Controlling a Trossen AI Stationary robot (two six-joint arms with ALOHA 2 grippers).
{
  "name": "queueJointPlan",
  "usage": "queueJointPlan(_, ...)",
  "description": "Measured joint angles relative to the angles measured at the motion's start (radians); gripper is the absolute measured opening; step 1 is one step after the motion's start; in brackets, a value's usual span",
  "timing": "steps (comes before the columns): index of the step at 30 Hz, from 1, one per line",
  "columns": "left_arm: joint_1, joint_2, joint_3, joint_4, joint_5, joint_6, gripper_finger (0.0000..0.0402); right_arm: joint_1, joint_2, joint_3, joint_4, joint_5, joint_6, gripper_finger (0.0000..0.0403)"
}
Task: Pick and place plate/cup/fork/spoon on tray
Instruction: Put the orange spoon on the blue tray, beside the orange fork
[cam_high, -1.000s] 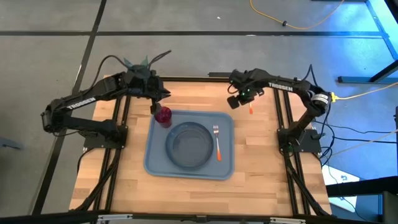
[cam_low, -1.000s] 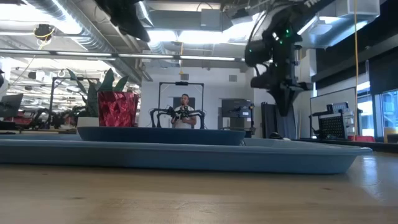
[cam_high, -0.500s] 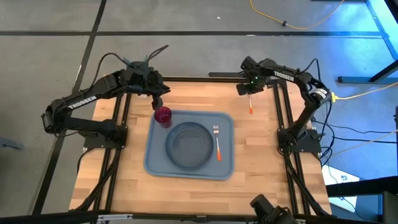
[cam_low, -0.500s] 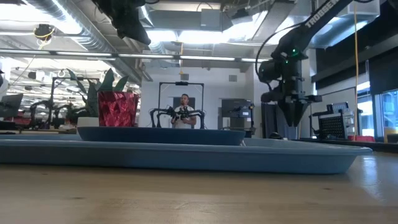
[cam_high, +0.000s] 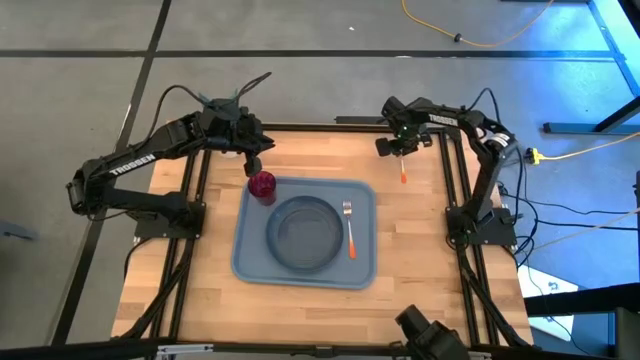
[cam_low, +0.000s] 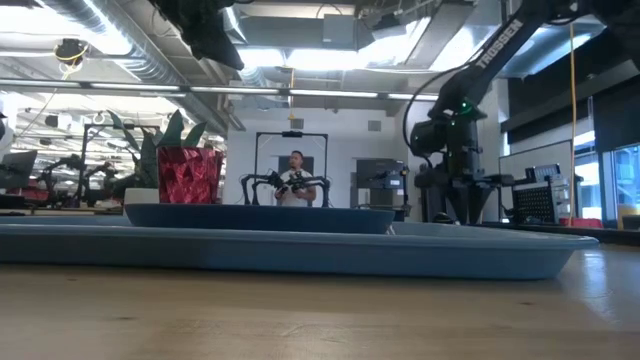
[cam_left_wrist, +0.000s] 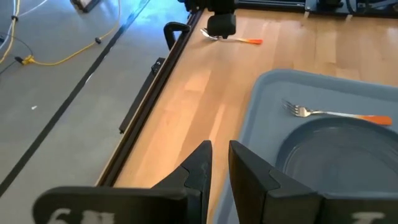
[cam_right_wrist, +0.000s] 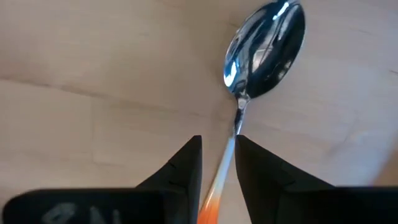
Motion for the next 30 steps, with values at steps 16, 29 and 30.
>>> queueJointPlan(16, 0.0, 0.0, 0.0, 0.0, 0.0, 0.001, 0.0047, -0.018, 0.017, 0.0, 0.011, 0.053, 0.0, 0.0098)
queueJointPlan(29, 0.0, 0.0, 0.0, -0.001, 0.0, 0.001, 0.0047, -0.038, 0.074, 0.003, 0.036, -0.003, -0.029, 0.0098)
queueJointPlan(30, 0.0, 0.0, 0.0, 0.0, -0.002, 0.001, 0.0047, -0.039, 0.075, 0.004, 0.037, -0.006, -0.027, 0.0098)
